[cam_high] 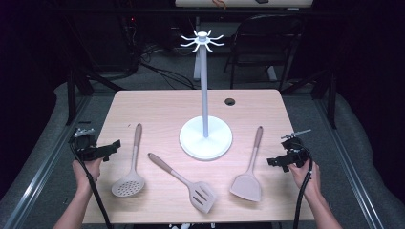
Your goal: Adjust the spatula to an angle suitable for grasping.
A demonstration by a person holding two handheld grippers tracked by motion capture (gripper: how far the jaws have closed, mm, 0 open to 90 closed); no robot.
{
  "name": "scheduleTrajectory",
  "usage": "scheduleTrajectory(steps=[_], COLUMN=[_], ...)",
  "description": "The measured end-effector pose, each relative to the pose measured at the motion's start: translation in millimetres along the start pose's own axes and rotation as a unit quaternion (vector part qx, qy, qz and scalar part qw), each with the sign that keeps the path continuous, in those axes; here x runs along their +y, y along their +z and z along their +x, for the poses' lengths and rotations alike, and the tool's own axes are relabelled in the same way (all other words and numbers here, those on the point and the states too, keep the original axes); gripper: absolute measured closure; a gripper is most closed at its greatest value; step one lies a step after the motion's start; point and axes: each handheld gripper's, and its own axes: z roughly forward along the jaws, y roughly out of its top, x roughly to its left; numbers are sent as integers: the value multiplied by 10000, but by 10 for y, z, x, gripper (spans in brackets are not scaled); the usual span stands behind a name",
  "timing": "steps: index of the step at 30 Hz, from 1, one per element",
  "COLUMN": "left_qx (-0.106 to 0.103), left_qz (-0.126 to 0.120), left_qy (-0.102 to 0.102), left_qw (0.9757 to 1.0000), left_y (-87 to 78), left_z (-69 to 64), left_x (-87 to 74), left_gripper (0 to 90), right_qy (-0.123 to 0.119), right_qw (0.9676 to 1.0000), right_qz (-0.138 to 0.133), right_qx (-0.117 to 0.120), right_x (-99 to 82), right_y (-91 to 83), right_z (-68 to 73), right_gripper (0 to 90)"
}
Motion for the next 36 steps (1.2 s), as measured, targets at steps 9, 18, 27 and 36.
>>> scheduleTrajectory(steps=[9, 18, 27, 36], left_qx=[-49, -97, -111, -115], left_qz=[98, 258, 304, 342], left_qy=[66, 185, 194, 246], left_qw=[9999, 9994, 9993, 9990], left_y=[16, 20, 53, 59], left_z=[-25, -64, -72, -88], left_x=[6, 23, 20, 23], left_gripper=[2, 2, 2, 2], right_qy=[-1, 4, 41, 6], right_qw=[10000, 9998, 9998, 9997], right_qz=[-23, -39, -48, -37], right_qx=[2, 193, 213, 260], right_x=[-5, 34, 69, 94], right_y=[-18, -43, -30, -12], right_z=[14, 109, 158, 239], right_gripper=[60, 58, 92, 132])
